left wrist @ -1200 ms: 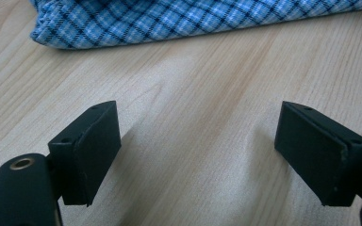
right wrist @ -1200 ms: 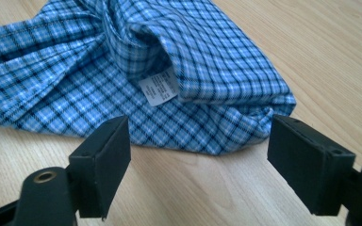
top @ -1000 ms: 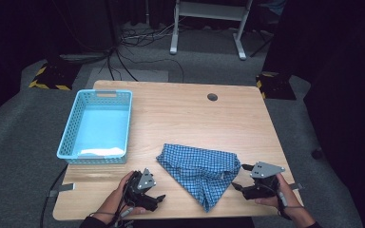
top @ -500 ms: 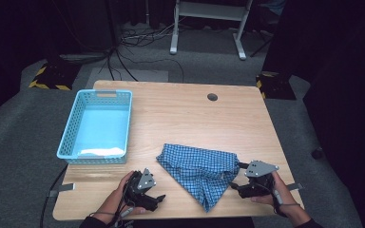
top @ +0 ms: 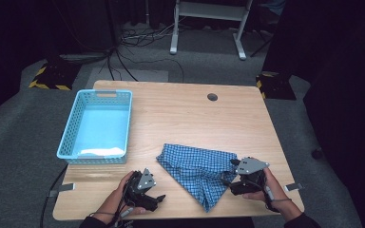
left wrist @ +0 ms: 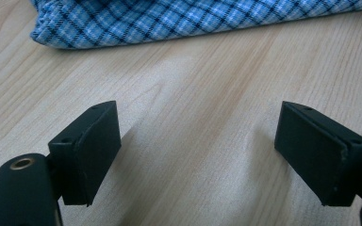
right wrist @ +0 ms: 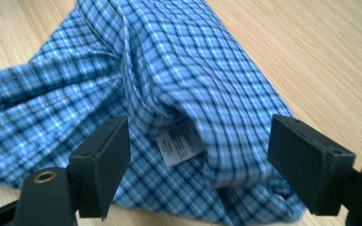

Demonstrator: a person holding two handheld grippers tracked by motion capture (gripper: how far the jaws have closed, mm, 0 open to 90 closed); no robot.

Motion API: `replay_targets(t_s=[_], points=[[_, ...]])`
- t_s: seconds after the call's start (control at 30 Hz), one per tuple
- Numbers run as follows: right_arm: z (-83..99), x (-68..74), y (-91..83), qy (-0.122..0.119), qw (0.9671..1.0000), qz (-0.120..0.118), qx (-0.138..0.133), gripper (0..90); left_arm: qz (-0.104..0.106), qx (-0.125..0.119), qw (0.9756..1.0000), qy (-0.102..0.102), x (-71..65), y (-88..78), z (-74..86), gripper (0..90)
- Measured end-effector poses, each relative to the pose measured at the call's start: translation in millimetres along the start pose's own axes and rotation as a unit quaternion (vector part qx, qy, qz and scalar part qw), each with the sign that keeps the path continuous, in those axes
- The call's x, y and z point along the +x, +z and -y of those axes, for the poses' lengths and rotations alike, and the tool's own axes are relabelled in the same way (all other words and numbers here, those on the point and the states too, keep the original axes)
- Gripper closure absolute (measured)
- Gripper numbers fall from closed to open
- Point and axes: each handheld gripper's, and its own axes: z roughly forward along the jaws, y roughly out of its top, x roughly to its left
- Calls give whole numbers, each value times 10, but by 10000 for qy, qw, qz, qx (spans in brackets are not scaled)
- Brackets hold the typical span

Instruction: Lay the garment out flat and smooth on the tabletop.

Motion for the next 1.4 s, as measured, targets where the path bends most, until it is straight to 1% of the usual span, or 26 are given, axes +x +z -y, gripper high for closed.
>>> replay_targets(t_s=[0.17, 0.5, 0.63, 0.7, 0.77, 0.87, 0.93, 0.97, 1.0, 1.03, 1.13, 1.2, 1.27, 1.4], points=[[-41, 26, 54, -86, 10000, -24, 26, 221, 1, 1, 10000, 1, 0, 0, 0, 148], [-113, 31, 152, -132, 9999, -50, 36, 224, -1, -1, 10000, -5, -1, 0, 0, 149], [-129, 30, 219, -229, 9996, -26, 138, 229, -3, 0, 10000, -4, -3, 0, 0, 149], [-134, 31, 253, -243, 9994, -31, 234, 239, -3, 0, 10000, -4, -3, 0, 0, 149], [-142, 34, 276, -315, 9991, 9, 300, 252, -4, 2, 10000, -5, -3, 0, 0, 149], [-152, 32, 301, -352, 9988, 34, 346, 317, -5, 3, 10000, -4, -3, 0, 0, 148], [-151, 26, 332, -361, 9986, 78, 388, 416, -3, 2, 10000, -4, -3, 0, 0, 149], [-148, 25, 350, -377, 9984, 78, 418, 437, -3, 2, 10000, -6, -3, 0, 0, 149], [-147, 29, 368, -412, 9981, 75, 460, 476, -3, 1, 10000, -4, -3, 0, 0, 149], [-145, 35, 379, -453, 9977, 74, 500, 532, -2, 1, 10000, -4, -3, 0, 0, 149], [-143, 47, 392, -505, 9971, 43, 560, 652, 0, 0, 10000, -4, -2, 0, 0, 149], [-143, 42, 389, -515, 9972, -13, 539, 695, 1, -1, 10000, -7, -3, 0, 1, 149], [-142, 25, 381, -471, 9975, 8, 522, 726, 0, 3, 10000, -9, -4, -1, 1, 149], [-156, -12, 346, -385, 9983, 15, 437, 746, 0, 7, 10000, -1, -3, -3, 2, 149]])
